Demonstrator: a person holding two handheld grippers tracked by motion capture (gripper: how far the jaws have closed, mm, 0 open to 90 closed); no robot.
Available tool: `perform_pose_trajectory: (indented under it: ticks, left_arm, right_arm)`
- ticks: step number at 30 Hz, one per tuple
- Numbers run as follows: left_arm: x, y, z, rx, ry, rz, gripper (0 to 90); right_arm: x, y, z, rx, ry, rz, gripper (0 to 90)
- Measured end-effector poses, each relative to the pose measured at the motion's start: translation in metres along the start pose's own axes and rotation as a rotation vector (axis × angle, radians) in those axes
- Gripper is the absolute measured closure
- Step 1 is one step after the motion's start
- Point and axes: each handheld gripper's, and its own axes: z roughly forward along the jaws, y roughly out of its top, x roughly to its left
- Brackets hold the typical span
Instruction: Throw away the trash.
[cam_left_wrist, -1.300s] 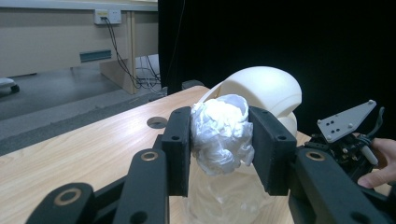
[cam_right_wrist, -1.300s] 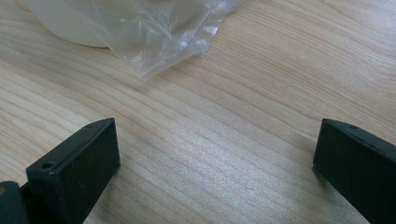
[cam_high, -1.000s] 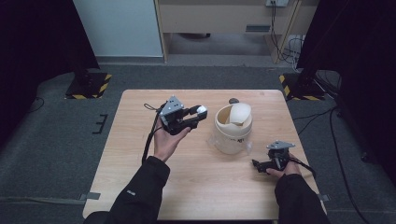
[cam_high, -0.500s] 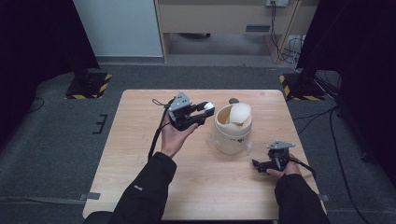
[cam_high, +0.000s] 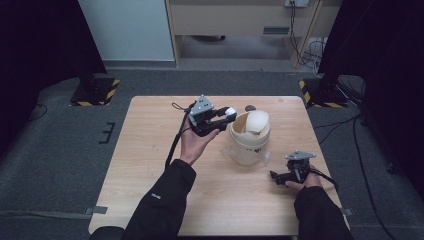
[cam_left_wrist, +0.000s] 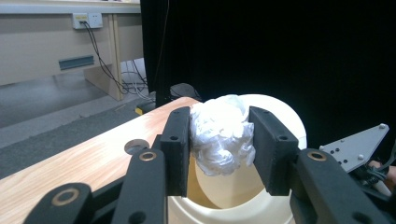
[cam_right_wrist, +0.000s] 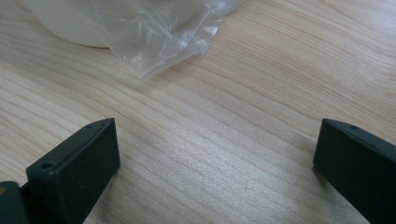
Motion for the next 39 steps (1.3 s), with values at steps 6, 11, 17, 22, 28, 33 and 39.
perform_pose_trajectory:
  ticks: [6,11,17,22,28,33,39]
  left_arm:
    - [0.001,-0.006,0.013,0.028,-0.001,-0.001,59.9]
    - [0.002,-0.011,0.022,0.047,-0.004,-0.006,59.9]
    - [0.002,-0.018,0.034,0.065,-0.009,-0.011,60.1]
    - [0.004,-0.024,0.042,0.095,-0.002,-0.008,60.4]
    - [0.006,-0.028,0.045,0.11,0.001,-0.006,60.5]
    - [0.005,-0.031,0.048,0.128,-0.001,-0.002,60.4]
    - [0.006,-0.035,0.053,0.148,-0.016,-0.012,57.3]
  right_arm:
    - [0.0,0.0,0.0,0.0,0.0,0.0,0.6]
    - [0.0,0.0,0.0,0.0,0.001,0.0,0.7]
    - [0.0,0.0,0.0,0.0,0.0,0.0,0.6]
    - [0.0,0.0,0.0,0.0,0.0,0.0,0.7]
    - [0.0,0.0,0.0,0.0,0.0,0.0,0.6]
    - [0.0,0.0,0.0,0.0,0.0,0.0,0.6]
    - [0.0,0.0,0.0,0.0,0.0,0.0,0.6]
